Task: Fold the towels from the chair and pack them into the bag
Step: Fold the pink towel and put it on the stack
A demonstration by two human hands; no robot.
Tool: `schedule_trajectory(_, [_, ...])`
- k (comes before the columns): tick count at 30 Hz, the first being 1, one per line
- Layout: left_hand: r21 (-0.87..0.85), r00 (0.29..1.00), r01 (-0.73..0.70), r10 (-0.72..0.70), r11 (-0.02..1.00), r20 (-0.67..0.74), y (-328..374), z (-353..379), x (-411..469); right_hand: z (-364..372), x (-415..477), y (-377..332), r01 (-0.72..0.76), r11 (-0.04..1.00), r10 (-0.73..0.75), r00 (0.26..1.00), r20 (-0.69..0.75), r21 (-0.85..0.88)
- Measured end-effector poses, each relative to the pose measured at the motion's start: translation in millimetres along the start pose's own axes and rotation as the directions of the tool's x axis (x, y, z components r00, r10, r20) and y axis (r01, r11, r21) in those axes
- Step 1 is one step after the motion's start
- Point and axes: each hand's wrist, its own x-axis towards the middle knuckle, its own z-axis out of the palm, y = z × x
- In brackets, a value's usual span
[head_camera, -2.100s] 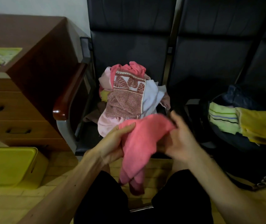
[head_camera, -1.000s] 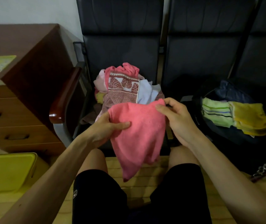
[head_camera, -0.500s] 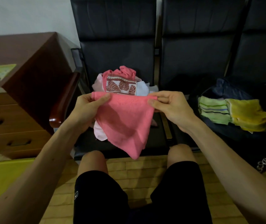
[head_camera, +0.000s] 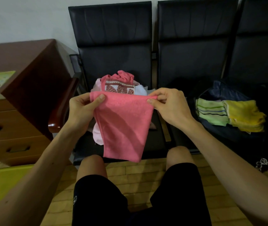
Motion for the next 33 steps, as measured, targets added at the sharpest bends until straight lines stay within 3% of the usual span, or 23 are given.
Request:
schedule_trajectory(11, [0.057,0.983,-0.169,0.172,0.984,-0.066,-8.2,8.6,-8.5,-10.1,2.4,8.7,0.078,0.986,-0.083,0.996,-0.028,-0.150])
schedule_trajectory(15, [0.119,0.971,-0.191,0.205,0.974,-0.123,-12.2,9.8,-8.7,-11.3,1.3,11.7,0.093,0.993,-0.095,0.995,-0.024,-0.069])
schedule_trajectory(23, [0.120,0.951,-0.308,0.310,0.944,0.006,-1.0,15.1,-19.6,-18.0,-2.5,22.5,-0.046,0.967,0.027,0.996,0.080,0.249])
schedule_trajectory(27, [0.160,0.918,-0.390,0.369,0.907,0.149,11.6,23.6,-23.7,-22.1,-11.5,36.0,-0.196,0.812,0.132,0.979,0.153,0.550])
schedule_trajectory(30, [0.107,0.914,-0.384,0.361,0.917,0.183,19.0,35.2,-24.3,-16.8,-23.4,43.6,-0.328,0.549,0.228,0.944,0.240,0.769])
schedule_trajectory(32, [0.062,0.926,-0.354,0.341,0.933,0.162,19.8,41.9,-23.8,5.9,-41.7,46.6,-0.418,0.476,0.285,0.906,0.314,0.774])
schedule_trajectory(33, [0.037,0.931,-0.339,0.330,0.940,0.156,20.0,44.9,-23.9,18.2,-52.8,46.4,-0.449,0.503,0.309,0.892,0.331,0.739])
